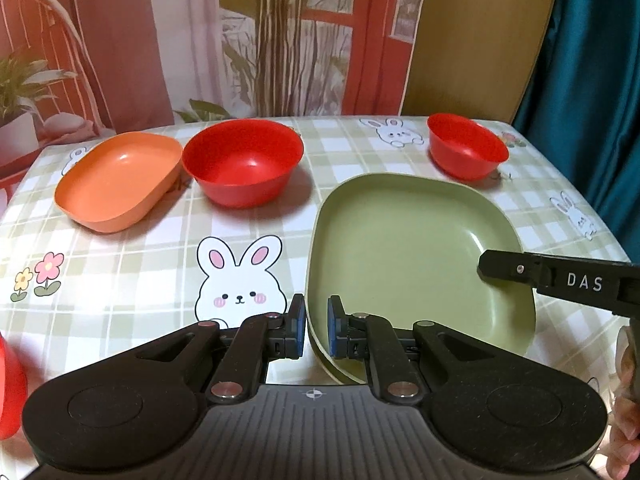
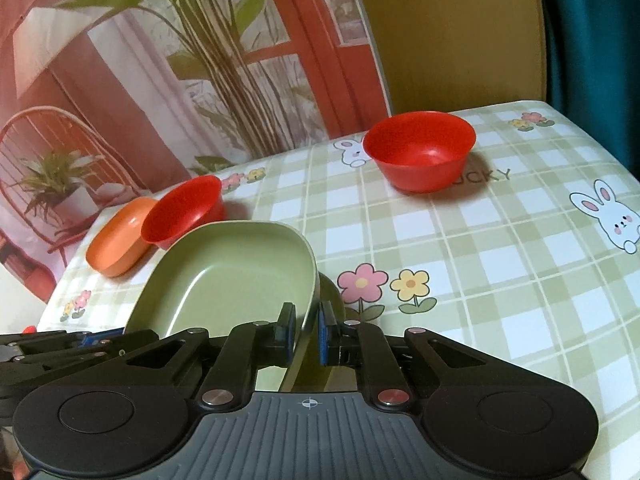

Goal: Organize plates and bowls

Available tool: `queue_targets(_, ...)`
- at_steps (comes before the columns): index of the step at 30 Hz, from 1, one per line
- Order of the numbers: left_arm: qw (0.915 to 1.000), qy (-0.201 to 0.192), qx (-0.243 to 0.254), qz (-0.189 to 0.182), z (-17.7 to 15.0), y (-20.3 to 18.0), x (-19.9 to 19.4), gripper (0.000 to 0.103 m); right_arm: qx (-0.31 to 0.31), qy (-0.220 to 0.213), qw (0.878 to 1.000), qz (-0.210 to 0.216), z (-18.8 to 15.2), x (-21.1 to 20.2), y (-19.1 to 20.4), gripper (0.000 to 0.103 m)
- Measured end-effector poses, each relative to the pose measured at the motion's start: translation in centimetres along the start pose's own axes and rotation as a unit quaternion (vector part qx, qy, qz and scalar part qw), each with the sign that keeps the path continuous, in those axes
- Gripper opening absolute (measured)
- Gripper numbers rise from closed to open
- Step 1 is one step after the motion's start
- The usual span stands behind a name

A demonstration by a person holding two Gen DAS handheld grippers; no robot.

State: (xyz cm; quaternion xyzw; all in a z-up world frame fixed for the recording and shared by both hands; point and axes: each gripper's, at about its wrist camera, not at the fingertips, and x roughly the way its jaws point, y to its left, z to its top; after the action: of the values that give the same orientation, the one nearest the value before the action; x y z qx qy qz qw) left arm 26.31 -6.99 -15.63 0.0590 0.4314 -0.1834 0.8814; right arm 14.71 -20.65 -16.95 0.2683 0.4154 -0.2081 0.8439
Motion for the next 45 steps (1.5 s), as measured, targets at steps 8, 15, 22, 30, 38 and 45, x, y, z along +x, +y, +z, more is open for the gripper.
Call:
queue_targets(8, 1.0000, 0.002, 0.004, 0.008, -0.1, -0.4, 0.3, 0.012, -0.007, 0.004, 1.000, -0.008, -0.1, 0.3, -0.1, 0.011)
queue_targets(15, 0.9999, 0.000, 0.008, 0.009, -0.4, -0.5, 0.3, 0.012, -0.008, 0.007, 1.000, -0.010, -0.4, 0.6, -0.4, 0.014)
queue_targets(22, 0.9999, -0.002, 0.004, 0.015, -0.6, -0.6, 0.2, 0.013, -0.006, 0.010, 1.000, -0.010, -0.5, 0.5, -0.7, 0.015)
queue_targets(30, 0.9997, -0.007, -0.010, 0.020, -0.9, -0.3, -0.1, 0.013, -0.008, -0.005, 1.000, -0.012, -0.7, -0.9, -1.4, 0.022)
queue_targets(38, 0.9995, -0.007, -0.021, 0.024, -1.1, -0.1, 0.0, 0.013, -0.023, -0.017, 1.000, -0.012, -1.2, -2.0, -1.1, 0.011)
queue_targets(45, 0.9995, -0.007, -0.024, 0.020, -1.2, -0.1, 0.0, 0.013, -0.016, -0.012, 1.000, -0.013, -1.2, -2.5, -1.5, 0.017)
